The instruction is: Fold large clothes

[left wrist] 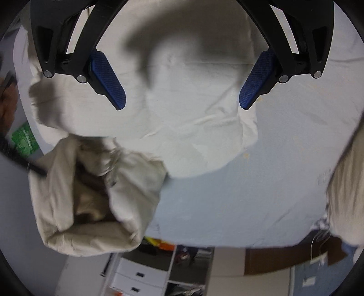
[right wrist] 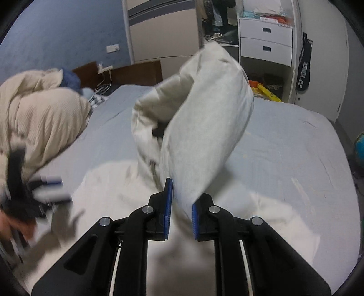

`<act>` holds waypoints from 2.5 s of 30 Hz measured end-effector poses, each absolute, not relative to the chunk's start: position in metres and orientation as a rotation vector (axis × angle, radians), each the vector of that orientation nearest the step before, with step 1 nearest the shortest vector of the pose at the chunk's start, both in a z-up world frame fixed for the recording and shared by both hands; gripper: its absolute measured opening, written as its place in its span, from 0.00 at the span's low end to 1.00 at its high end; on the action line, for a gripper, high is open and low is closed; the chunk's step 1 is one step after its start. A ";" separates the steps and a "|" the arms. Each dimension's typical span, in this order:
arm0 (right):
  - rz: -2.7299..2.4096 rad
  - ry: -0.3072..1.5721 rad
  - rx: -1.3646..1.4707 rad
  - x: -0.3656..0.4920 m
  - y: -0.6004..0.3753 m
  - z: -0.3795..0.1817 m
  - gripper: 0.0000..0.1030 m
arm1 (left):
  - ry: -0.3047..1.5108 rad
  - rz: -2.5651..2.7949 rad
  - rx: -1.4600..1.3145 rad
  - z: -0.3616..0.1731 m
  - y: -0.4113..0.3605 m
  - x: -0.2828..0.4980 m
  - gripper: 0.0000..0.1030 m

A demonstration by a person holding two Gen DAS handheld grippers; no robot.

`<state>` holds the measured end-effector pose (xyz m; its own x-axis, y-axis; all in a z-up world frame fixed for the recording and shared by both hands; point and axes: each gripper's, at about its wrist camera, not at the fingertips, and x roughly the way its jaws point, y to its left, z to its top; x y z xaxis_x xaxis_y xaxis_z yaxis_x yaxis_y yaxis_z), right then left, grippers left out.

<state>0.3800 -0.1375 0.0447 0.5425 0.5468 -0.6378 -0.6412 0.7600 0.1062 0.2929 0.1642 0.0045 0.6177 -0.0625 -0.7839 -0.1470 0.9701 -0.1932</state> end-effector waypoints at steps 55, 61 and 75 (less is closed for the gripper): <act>0.619 0.724 0.000 0.351 -0.201 -0.107 0.17 | 1.035 0.026 0.207 -0.017 0.028 0.722 0.07; 0.613 0.740 -0.012 0.354 -0.199 -0.107 0.17 | 0.861 -0.056 0.162 0.079 0.023 0.642 0.06; 0.598 0.865 -0.043 0.369 -0.193 -0.084 0.23 | 0.695 -0.120 0.159 0.147 -0.012 0.381 0.06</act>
<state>0.3687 -0.1929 -0.0842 0.4959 0.4767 -0.7258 -0.5109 0.8361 0.2000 0.3812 -0.0124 0.1465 0.7621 -0.0571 -0.6449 0.1629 0.9810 0.1057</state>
